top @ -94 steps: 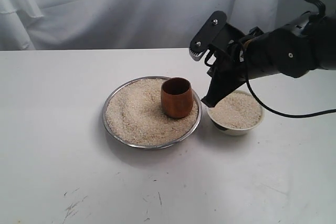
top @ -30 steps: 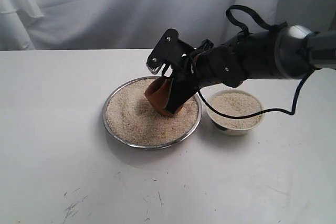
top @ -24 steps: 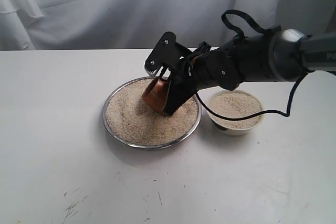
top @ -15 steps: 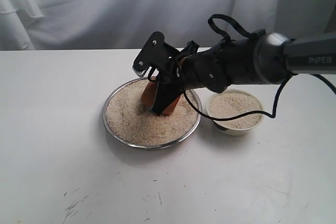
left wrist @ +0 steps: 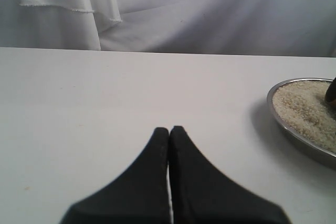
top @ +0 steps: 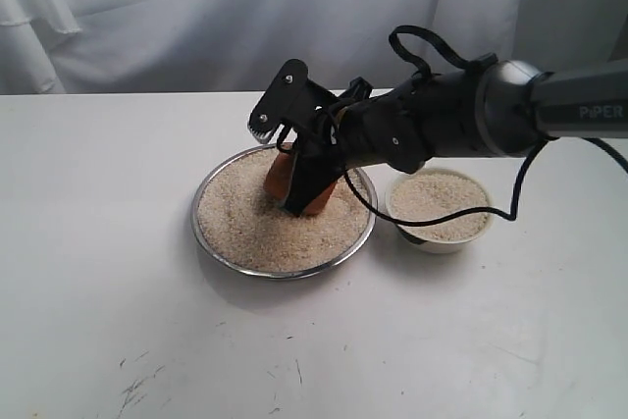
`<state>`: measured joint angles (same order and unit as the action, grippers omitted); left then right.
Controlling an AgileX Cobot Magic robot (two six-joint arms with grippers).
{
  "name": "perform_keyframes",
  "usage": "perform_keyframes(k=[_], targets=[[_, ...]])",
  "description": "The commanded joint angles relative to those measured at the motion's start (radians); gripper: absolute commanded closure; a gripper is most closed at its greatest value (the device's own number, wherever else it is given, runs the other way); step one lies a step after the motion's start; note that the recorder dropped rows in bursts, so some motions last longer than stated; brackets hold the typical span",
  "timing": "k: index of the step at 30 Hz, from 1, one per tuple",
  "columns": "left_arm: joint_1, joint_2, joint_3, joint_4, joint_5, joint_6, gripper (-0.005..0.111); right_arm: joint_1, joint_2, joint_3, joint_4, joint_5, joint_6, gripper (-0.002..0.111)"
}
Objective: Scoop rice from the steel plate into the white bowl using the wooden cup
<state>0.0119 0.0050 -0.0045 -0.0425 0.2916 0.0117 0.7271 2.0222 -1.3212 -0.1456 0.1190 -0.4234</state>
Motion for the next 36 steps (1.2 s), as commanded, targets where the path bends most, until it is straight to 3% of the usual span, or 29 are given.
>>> perform_keyframes(k=[1, 8, 12, 15, 22, 24, 27, 33, 36], targets=[[-0.002, -0.005, 0.005, -0.001, -0.006, -0.003, 0.107, 0.005, -0.075, -0.004, 0.005, 0.075, 0.047, 0.108], [-0.002, -0.005, 0.005, -0.001, -0.006, -0.003, 0.107, -0.037, -0.192, -0.004, 0.113, 0.28, 0.102, 0.108], [-0.002, -0.005, 0.005, -0.001, -0.006, -0.003, 0.107, -0.037, -0.207, -0.004, 0.163, 0.31, 0.106, 0.108], [-0.002, -0.005, 0.005, -0.001, -0.006, -0.003, 0.107, -0.049, -0.207, -0.004, 0.317, 0.349, -0.032, 0.108], [-0.002, -0.005, 0.005, -0.001, -0.006, -0.003, 0.107, -0.075, -0.209, -0.004, 0.31, 0.384, -0.175, 0.106], [-0.002, -0.005, 0.005, -0.001, -0.006, -0.003, 0.107, -0.075, -0.209, -0.004, 0.312, 0.408, -0.208, 0.099], [-0.002, -0.005, 0.005, -0.001, -0.006, -0.003, 0.107, -0.075, -0.209, -0.004, 0.333, 0.445, -0.216, 0.078], [-0.002, -0.005, 0.005, -0.001, -0.006, -0.003, 0.107, -0.07, -0.209, -0.004, 0.408, 0.415, -0.212, 0.017], [-0.002, -0.005, 0.005, -0.001, -0.006, -0.003, 0.107, -0.07, -0.209, -0.004, 0.408, 0.391, -0.212, 0.008]])
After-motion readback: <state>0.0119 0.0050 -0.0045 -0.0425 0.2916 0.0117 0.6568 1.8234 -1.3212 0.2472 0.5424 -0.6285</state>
